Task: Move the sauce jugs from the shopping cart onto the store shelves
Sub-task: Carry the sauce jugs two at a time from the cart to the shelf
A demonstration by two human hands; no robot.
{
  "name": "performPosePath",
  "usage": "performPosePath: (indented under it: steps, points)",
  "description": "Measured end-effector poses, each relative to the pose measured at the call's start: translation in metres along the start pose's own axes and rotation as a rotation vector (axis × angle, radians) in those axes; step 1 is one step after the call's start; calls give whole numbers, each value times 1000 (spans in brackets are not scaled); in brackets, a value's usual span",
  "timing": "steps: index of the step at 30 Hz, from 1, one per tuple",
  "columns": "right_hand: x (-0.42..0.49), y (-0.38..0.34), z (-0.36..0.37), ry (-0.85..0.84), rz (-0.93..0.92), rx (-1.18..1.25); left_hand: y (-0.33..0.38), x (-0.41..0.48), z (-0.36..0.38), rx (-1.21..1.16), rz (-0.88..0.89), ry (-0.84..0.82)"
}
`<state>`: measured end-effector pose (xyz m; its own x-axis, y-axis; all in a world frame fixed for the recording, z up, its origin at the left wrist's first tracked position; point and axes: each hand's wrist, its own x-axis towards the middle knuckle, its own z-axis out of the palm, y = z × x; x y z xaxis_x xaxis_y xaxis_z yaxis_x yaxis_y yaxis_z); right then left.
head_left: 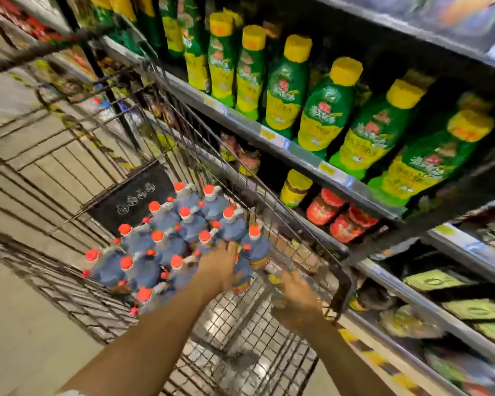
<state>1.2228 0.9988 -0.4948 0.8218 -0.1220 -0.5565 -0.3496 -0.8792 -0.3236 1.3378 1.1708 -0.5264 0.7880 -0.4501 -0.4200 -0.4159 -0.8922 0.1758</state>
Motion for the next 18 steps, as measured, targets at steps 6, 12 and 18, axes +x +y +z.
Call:
performPosePath:
  steps: [6, 12, 18]
  points:
    - [41, 30, 28, 47, -9, 270, 3, 19, 29, -414, 27, 222]
    - [109, 14, 44, 154, 1, 454, -29, 15, 27, -655, 397, 26]
    - [152, -20, 62, 318, 163, 747, -14, -13, 89, -888, -319, 409]
